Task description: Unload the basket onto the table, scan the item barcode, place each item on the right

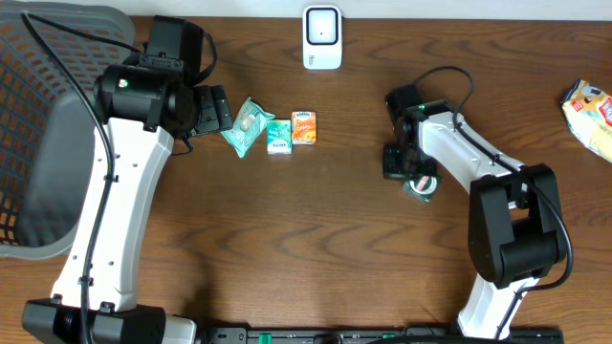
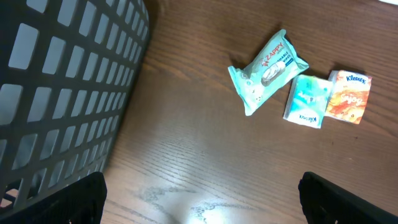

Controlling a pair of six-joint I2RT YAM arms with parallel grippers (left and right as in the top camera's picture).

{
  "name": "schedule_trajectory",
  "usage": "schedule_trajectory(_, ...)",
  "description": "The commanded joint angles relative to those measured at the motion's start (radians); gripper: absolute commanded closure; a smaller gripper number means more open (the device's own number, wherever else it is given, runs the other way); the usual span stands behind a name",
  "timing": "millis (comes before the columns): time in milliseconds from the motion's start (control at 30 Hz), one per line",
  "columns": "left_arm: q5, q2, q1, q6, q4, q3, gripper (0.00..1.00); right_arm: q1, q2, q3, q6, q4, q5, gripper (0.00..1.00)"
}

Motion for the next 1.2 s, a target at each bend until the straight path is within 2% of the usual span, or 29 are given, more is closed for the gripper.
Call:
schedule_trajectory(0,-0.012,-0.002,0.002,-0.009,-0.003,-0.003,0.02,-0.001,0.003,-0.005,-0.019,-0.074,0.037,0.99)
schedule_trajectory(133,-0.012,-0.002,0.002,-0.009,-0.003,-0.003,0.02,-0.019,0.003,-0.005,-0.013,-0.163,0.121,0.99)
schedule_trajectory(567,-0.012,-0.002,0.002,-0.009,-0.003,-0.003,0.02,-0.046,-0.065,0.087,-0.013,-0.168,0.056,0.97)
schedule_trajectory(633,-0.012,-0.002,0.002,-0.009,-0.003,-0.003,0.02,-0.052,-0.092,0.102,-0.030,-0.174,0.036,0.91)
schedule_trajectory(700,-0.012,-0.002,0.002,-0.009,-0.003,-0.003,0.02,-0.066,-0.120,0.110,-0.066,-0.179,-0.002,0.70)
schedule_trajectory(767,-0.012,-0.002,0.002,-0.009,-0.003,-0.003,0.02,-0.085,-0.150,0.112,-0.096,-0.192,-0.021,0.37)
schedule_trajectory(800,-0.012,-0.002,0.002,-0.009,-0.003,-0.003,0.02,-0.097,-0.164,0.112,-0.105,-0.203,-0.019,0.25)
schedule_trajectory(867,-0.012,-0.002,0.002,-0.009,-0.003,-0.003,0.02,-0.128,-0.188,0.112,-0.136,-0.231,-0.010,0.12)
schedule_trajectory(933,-0.012,-0.002,0.002,-0.009,-0.003,-0.003,0.02,-0.161,-0.195,0.112,-0.166,-0.255,-0.008,0.04)
schedule_trajectory(1167,-0.012,-0.002,0.002,-0.009,-0.003,-0.003,0.02,-0.225,-0.191,0.024,-0.277,-0.250,-0.036,0.01)
